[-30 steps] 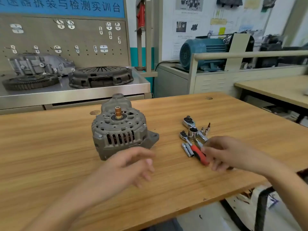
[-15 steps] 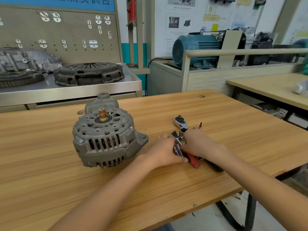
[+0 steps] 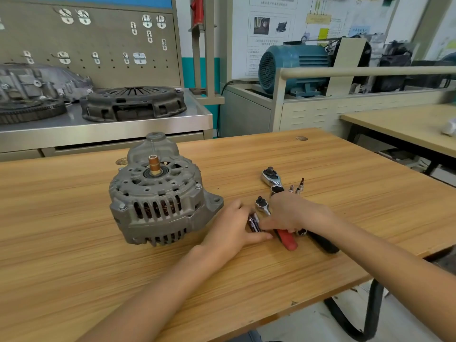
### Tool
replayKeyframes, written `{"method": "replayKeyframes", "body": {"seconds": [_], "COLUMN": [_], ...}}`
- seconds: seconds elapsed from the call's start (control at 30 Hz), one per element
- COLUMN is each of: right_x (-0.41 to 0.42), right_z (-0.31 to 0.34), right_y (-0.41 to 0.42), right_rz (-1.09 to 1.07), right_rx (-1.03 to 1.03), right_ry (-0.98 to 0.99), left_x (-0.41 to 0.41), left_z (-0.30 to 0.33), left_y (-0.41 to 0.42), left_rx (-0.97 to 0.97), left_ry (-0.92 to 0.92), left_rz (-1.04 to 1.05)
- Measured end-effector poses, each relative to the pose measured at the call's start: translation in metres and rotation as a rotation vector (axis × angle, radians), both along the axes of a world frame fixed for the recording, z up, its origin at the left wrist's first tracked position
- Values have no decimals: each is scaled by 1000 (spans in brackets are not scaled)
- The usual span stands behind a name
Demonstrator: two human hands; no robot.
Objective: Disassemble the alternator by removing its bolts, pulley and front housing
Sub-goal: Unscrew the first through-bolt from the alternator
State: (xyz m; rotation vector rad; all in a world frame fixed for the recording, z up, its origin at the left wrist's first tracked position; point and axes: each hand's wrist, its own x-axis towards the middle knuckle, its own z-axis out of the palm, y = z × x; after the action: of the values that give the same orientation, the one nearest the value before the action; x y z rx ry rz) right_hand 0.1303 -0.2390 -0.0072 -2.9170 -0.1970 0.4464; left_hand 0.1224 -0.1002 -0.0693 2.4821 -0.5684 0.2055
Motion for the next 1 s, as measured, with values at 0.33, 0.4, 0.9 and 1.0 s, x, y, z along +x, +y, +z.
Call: {"method": "replayKeyframes", "body": {"seconds": [0.33,0.4,0.9,1.0], "right_x": [-14,-15,-29,-41], "right_z": [-9,-13,-30,-32], "right_y": [-7,-5,6,2], "right_rz": [-270,-326,-200,-117], "right_rx": [774,878,850,639], "right_ry": [23,22,-123,-144], "left_x": [-9,-8,-11,-13], "left_z": [1,2,-8,-6], "left_y": [2,-1,-7,-3], "left_rx": [-448,-550,-252,-208], "left_ry": [24,88,27,9], "left_rz": [6,19,75,93]}}
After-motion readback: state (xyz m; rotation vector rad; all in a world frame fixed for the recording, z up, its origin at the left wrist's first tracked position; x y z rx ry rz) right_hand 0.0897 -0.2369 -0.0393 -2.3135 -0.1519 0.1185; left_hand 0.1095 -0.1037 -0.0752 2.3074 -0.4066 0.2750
